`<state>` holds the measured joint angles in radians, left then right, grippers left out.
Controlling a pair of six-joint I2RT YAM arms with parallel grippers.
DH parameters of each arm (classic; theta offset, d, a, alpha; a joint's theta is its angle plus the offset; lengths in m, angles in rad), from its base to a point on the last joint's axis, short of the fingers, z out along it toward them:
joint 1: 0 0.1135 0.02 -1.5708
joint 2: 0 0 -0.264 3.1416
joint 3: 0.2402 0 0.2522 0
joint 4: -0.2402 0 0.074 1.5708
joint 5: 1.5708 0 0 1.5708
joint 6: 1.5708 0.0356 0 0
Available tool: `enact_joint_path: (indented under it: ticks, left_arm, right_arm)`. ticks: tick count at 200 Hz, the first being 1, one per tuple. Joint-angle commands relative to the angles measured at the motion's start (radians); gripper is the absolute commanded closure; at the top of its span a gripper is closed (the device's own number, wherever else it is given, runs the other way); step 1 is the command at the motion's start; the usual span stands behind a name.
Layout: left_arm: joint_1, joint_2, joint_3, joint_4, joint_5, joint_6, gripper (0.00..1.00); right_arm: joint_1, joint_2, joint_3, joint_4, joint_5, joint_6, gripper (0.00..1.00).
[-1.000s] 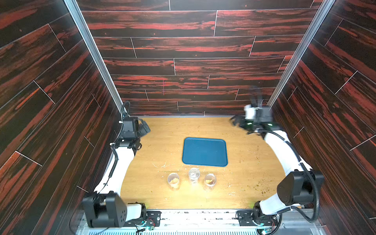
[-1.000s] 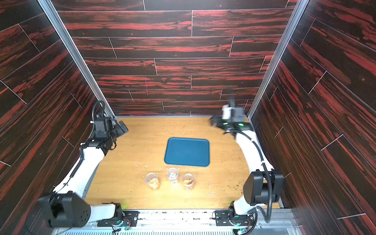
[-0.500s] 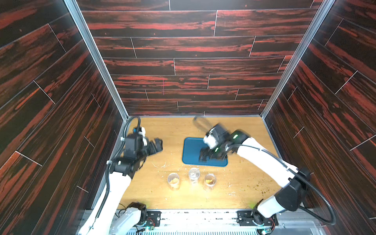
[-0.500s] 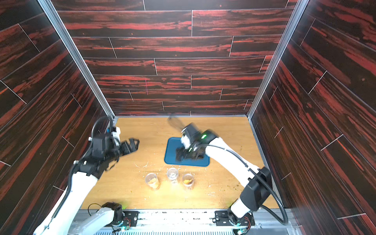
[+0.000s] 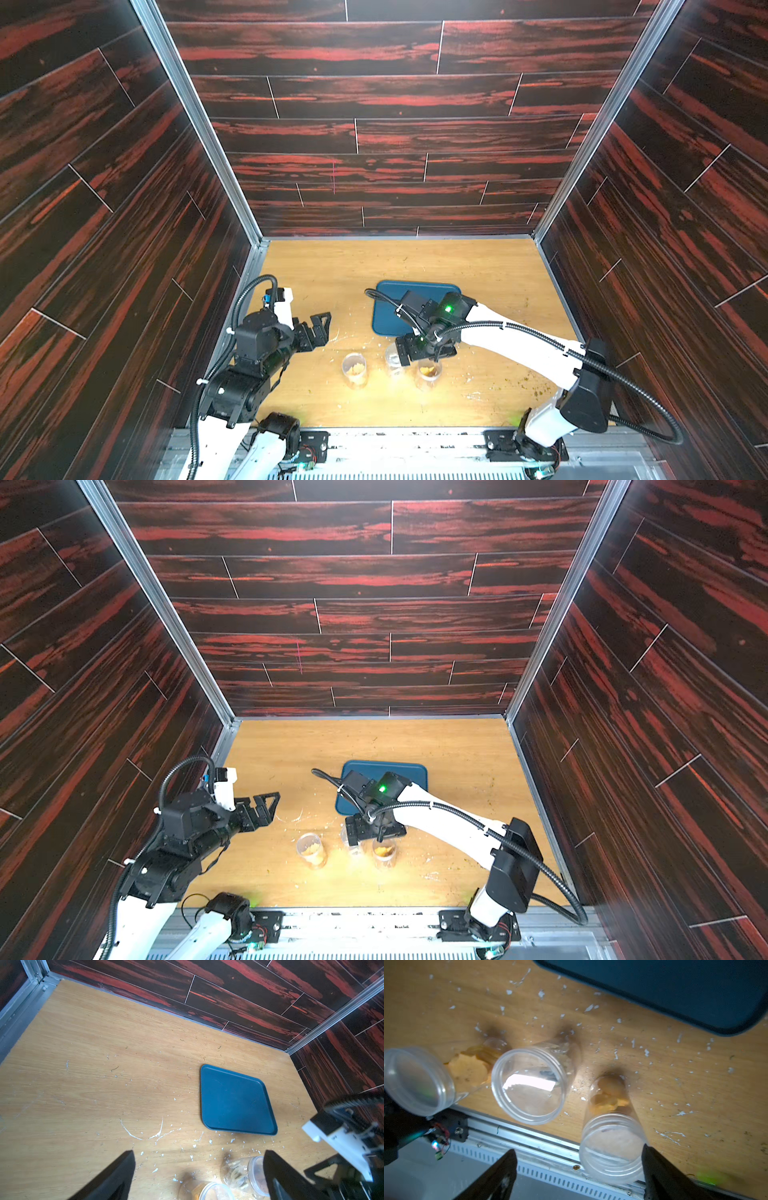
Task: Pour the cookies out of the jar
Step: Pick up the jar from the center of the board.
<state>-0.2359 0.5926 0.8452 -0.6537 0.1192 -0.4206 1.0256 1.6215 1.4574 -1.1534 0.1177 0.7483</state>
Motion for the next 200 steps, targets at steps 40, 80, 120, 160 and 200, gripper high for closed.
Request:
enact_joint_path:
  ticks: [40,80,120,160,200]
  left_arm:
    - [-0.013,-0.024,-0.035,-0.021,0.003,0.032,0.0]
    - [-0.016,-0.013,-0.034,0.011,0.008,0.029,0.0]
    - [-0.017,-0.003,-0.033,0.011,0.016,0.019,0.0]
    - [-0.017,0.0,-0.018,-0.015,0.014,0.02,0.0]
    - [-0.017,0.004,-0.016,-0.04,0.012,0.011,0.0]
  right_arm:
    - [0.001,0.021,-0.067,-0.043,0.039,0.055,0.03]
    - [0.001,0.001,-0.153,0.009,0.005,0.063,0.05]
    - [0.001,-0.002,-0.198,0.046,-0.025,0.077,0.14]
    - [-0.001,-0.014,-0.201,0.043,-0.019,0.075,0.22]
    - [0.0,-0.029,-0.212,0.04,-0.008,0.079,0.37]
